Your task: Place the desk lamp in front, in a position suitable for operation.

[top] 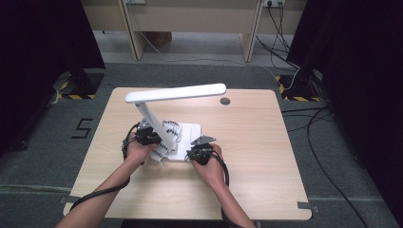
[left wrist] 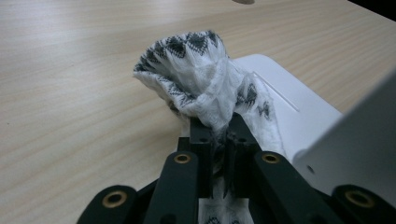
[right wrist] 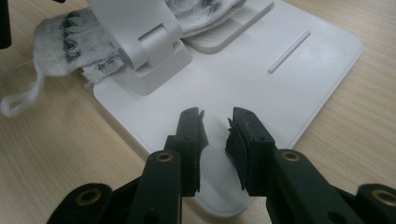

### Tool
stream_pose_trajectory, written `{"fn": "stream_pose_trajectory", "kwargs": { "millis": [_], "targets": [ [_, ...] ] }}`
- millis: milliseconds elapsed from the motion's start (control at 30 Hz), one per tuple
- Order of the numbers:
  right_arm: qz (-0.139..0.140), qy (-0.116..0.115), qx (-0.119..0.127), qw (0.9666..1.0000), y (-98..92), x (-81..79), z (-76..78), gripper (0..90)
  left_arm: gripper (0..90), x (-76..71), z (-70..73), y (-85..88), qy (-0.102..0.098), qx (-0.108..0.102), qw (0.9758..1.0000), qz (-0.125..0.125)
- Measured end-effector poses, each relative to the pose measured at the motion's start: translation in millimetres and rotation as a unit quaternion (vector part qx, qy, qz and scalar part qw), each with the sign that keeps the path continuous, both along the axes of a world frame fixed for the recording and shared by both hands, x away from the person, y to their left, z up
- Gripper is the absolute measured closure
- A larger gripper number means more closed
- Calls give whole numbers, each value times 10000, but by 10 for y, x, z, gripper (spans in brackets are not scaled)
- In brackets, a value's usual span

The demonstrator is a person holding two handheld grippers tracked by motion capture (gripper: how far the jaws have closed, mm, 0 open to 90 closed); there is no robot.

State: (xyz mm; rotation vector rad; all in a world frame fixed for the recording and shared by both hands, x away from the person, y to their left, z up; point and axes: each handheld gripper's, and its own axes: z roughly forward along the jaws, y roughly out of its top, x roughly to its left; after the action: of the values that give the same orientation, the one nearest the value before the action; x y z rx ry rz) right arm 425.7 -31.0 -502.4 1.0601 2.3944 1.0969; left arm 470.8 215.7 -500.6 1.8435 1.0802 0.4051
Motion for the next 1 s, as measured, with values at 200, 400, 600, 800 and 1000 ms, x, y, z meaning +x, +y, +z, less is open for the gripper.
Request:
{"fn": "stream_pose_trajectory", "kwargs": {
  "millis": [200,400,600,800,1000],
  "targets": [
    [-18,-24,36,10000,-5,-8,-9,737,833,-125,7,-29,41,94,9999,-41],
    [-11,-36,53,10000,-8,-10,-14,740,834,-221,7,-9,91,99,9999,0],
    [-11,-24,47,10000,-8,-11,-11,741,835,-330,-29,24,99,23,9999,57],
    [-14,-32,47,10000,-7,-11,-12,742,835,-423,-33,34,102,70,9999,7],
    [-2,-29,43,10000,-6,-8,-10,744,835,-542,-54,46,105,65,9999,-78]
  ]
}}
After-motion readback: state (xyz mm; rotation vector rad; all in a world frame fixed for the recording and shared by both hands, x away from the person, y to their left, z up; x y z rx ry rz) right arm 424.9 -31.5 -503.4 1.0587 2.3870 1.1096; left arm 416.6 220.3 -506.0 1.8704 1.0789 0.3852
